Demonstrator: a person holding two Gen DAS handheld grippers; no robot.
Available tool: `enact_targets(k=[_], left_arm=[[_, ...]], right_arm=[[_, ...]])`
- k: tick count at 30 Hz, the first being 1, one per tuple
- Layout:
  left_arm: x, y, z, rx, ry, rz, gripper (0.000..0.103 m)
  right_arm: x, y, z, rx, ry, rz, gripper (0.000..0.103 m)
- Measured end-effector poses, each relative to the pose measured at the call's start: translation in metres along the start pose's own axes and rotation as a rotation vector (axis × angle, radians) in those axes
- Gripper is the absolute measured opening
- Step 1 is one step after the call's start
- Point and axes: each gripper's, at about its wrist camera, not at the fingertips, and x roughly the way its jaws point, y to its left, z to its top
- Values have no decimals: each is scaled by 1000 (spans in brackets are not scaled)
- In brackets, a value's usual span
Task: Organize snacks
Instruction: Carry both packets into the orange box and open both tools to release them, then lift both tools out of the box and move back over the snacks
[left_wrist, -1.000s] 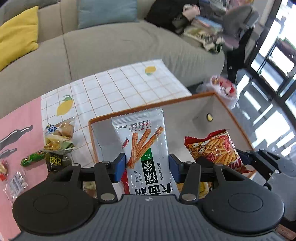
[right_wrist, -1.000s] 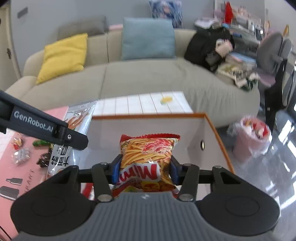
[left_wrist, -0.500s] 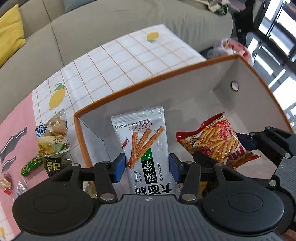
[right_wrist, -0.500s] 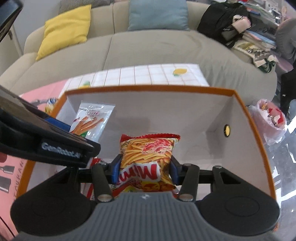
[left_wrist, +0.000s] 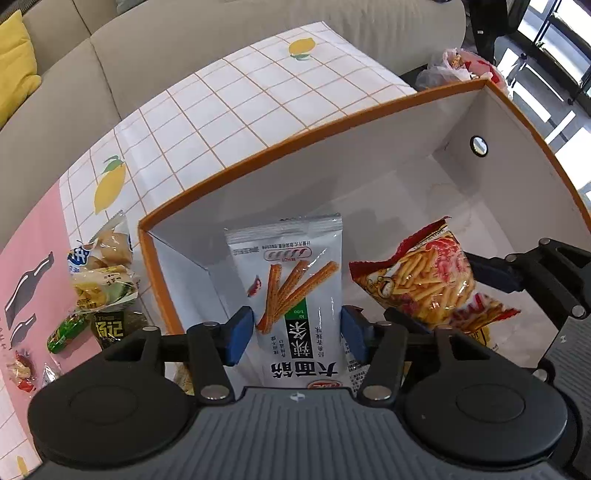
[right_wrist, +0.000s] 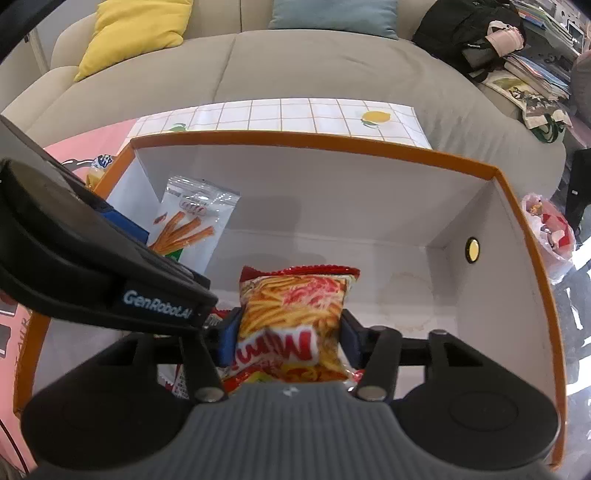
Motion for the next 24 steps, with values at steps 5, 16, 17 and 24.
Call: enact_targets(k=[5,16,17,24], left_arm=[[-22,4,-4,10,-68,20,74],[-105,33,-32,-98,-298,2,74],[-113,36,-37,-107,-321,0,74],[-155,56,-79,-180,-480,33,74]], right_arm=[[-14,2,5,-7,-12,-39,79],[-67,18,7,32,-85,-78,90],[-72,20,5,48,-104,-81,91],[-117,41,-8,171,-269,-68,92]])
